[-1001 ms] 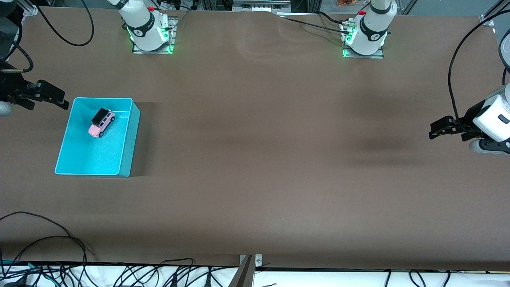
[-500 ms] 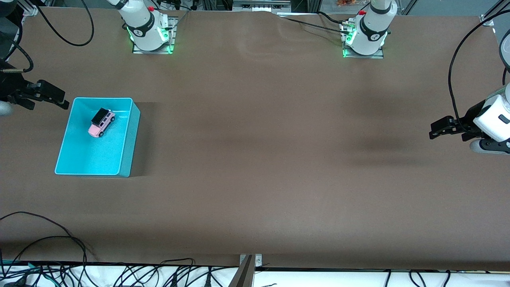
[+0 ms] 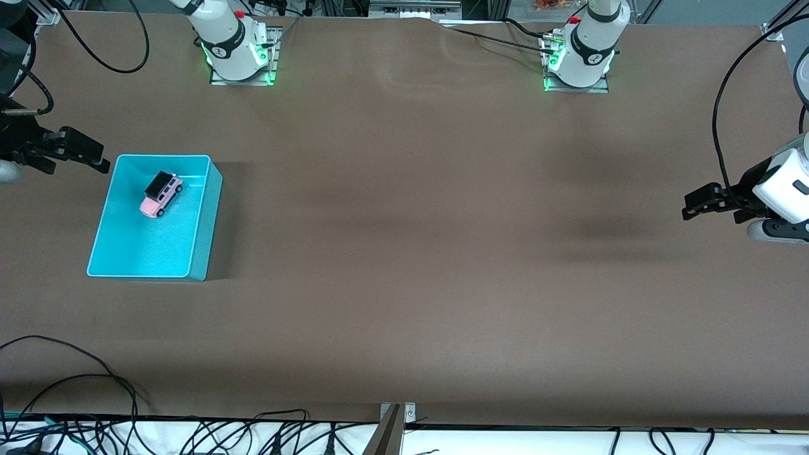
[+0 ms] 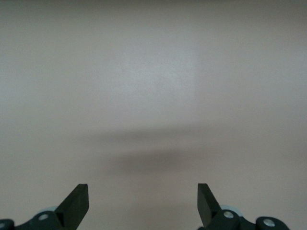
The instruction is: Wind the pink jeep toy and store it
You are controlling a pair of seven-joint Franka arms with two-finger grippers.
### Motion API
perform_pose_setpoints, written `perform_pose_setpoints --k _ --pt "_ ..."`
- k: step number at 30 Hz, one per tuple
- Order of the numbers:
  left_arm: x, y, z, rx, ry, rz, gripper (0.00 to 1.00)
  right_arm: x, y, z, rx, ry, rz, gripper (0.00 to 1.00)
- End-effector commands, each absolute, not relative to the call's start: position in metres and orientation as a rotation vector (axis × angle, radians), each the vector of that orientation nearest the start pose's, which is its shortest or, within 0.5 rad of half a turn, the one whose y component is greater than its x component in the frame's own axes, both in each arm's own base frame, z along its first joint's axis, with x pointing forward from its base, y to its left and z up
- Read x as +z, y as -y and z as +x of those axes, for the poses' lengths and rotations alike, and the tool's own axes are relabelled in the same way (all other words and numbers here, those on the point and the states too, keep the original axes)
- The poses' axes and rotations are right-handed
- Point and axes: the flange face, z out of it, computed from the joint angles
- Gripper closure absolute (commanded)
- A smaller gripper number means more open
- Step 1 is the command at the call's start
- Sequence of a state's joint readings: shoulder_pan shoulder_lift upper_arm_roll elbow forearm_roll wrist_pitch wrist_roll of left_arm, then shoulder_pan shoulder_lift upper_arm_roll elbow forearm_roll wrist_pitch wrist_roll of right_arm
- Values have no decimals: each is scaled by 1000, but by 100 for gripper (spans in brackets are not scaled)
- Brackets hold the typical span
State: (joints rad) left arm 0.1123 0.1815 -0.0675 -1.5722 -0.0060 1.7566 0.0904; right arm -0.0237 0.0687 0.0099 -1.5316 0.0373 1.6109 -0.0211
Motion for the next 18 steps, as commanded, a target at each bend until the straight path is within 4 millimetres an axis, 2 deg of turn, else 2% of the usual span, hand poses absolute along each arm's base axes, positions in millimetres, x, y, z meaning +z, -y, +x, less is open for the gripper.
perform_pose_setpoints --k 1,18 --pt "542 -29 609 8 -105 -3184 0 615 4 578 -15 16 -3110 0" --pt "550 -32 609 -4 -104 -3180 0 616 6 577 -18 14 -3109 0"
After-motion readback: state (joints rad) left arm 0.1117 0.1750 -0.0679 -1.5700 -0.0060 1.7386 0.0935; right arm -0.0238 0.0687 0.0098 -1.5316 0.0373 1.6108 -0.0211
